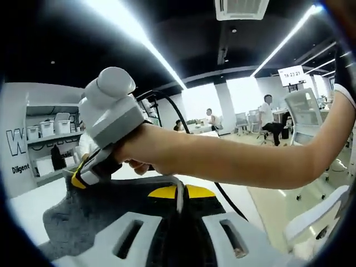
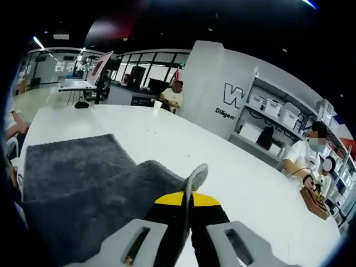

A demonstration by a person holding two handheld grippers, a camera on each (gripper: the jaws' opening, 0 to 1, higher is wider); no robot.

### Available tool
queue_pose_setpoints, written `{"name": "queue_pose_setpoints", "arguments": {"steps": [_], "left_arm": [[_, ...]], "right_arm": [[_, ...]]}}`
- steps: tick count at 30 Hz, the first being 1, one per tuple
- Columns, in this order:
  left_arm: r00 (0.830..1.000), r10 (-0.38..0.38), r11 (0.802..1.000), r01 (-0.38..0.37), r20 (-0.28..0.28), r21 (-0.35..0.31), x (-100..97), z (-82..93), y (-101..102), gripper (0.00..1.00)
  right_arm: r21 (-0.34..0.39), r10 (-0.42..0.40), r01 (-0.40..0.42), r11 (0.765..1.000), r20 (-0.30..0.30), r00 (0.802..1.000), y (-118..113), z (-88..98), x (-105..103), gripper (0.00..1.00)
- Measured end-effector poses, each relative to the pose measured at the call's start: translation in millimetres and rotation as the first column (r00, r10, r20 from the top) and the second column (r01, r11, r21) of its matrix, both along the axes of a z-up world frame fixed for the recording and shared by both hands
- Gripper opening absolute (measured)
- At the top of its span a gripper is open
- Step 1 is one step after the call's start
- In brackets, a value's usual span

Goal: Open the folded towel by lifting each exposed corner and separating the folded layers until the towel lies flat within the target outline without major curled edges

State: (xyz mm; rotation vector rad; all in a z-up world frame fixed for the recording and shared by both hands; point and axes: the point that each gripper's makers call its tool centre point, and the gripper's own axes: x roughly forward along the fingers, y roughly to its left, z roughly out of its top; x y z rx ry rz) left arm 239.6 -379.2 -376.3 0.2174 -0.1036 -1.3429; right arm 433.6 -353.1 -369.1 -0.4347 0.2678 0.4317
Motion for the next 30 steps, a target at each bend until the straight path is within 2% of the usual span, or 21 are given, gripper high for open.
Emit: {"name": "queue_pose_setpoints", "arguments": {"steps": [17,30], "left_arm": [[0.997,-0.024,1.000,0.023,-0.075,-0.019,-3.0,-10.4,-24.7,0.02],[0.995,-0.027,1.000,0.025,-0.096,-0.016,-4.6,-14.2,-37.6,0.02]], "right_arm": [[-0.028,-0.036,0.035,0.999,-0.024,0.999,-35.1,-11.9,-3.3,0.00],[-0.037,-0.053,0.052,0.998,-0.036,0.998,-53.5,-16.9,-5.0,0.00]]}}
